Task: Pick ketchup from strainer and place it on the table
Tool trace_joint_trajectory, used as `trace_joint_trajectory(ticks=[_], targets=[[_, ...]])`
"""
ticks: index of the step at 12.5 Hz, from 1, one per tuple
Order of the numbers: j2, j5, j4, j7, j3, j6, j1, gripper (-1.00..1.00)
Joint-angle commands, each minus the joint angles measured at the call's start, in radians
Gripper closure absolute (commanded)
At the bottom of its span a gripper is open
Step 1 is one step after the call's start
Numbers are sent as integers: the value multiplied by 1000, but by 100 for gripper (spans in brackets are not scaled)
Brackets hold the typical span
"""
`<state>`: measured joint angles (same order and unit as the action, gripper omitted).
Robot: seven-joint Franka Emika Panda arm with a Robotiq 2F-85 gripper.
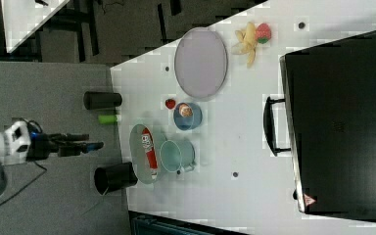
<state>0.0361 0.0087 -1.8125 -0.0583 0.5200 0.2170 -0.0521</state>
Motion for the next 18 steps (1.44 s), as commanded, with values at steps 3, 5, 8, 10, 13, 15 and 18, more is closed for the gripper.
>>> trace_joint_trajectory(ticks=[3, 5, 8, 10, 13, 15, 18], targets=[[99, -8, -60, 50, 151, 118, 66, -100], [149, -42, -110, 86, 173, 224, 85, -100], [231, -158, -197, 140, 174, 386, 114, -100], [302, -237, -233, 182, 173, 500, 121, -100], [425, -336, -237, 230, 167, 600, 123, -100], [495, -408, -234, 257, 155, 653, 125, -100], [584, -494, -231, 329, 146, 720, 129, -100]])
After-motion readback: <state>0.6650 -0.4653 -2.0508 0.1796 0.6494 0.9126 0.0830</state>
